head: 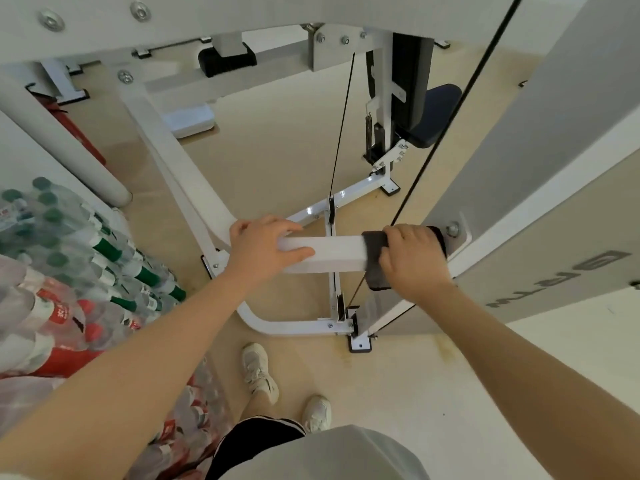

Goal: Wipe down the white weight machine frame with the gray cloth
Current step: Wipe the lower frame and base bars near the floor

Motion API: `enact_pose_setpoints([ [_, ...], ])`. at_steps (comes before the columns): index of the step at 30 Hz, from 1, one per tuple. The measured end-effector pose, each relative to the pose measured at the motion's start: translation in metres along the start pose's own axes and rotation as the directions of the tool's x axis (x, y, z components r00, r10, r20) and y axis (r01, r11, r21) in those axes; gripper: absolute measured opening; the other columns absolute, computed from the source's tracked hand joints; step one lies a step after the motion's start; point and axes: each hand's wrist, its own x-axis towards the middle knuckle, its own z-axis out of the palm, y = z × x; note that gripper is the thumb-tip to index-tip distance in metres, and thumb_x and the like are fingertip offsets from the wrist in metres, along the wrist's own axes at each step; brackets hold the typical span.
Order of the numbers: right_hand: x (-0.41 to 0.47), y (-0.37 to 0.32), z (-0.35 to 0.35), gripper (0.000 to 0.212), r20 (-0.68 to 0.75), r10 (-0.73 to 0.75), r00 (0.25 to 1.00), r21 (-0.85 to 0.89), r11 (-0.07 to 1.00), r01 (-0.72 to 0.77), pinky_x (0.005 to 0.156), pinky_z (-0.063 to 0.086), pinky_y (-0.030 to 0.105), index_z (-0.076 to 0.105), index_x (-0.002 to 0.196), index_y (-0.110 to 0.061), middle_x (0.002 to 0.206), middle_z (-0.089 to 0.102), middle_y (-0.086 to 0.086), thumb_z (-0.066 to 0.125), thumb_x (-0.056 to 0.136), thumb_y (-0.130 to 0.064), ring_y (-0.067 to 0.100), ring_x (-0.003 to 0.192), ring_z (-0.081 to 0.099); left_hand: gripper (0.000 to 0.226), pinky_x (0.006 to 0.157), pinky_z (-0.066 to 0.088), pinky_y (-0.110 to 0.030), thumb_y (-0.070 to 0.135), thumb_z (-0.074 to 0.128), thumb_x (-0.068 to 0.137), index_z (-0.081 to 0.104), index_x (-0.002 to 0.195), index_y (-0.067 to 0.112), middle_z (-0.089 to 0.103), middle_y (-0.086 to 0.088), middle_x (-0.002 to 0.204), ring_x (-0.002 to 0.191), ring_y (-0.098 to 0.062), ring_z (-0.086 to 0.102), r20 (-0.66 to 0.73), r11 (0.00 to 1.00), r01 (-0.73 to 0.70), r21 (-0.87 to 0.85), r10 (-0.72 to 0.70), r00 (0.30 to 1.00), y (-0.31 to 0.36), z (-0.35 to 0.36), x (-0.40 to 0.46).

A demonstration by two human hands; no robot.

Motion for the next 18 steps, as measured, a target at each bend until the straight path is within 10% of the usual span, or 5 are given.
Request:
enact_pose_setpoints([
  [11,0.003,-0.045,0.013,0.062,-0.064,-0.301,0.951,0.025,0.953,0.303,0.106,0.029,0.042,0.04,0.137,-0.008,0.13,0.051,0.012,0.054,0.086,-0.042,0.031,0.118,0.046,0.047,0.082,0.01,-0.017,0.033,0.069,0.074,0.053,0.118,0.031,0.046,0.018,0.103,0.104,-0.01,0.046,0.229,0.994,-0.106,0.039,0.094,0.969,-0.004,-0.017,-0.002],
  [18,-0.008,0.002,0.01,0.058,-0.048,-0.087,0.995,0.013,0.996,0.088,0.104,0.03,0.046,0.048,0.13,-0.008,0.126,0.054,0.013,0.065,0.082,-0.035,0.034,0.117,0.048,0.048,0.086,0.007,-0.012,0.028,0.067,0.08,0.049,0.125,0.033,0.043,0.019,0.11,0.101,0.0,0.025,0.301,0.992,-0.115,-0.057,0.127,0.945,-0.01,-0.023,-0.005],
])
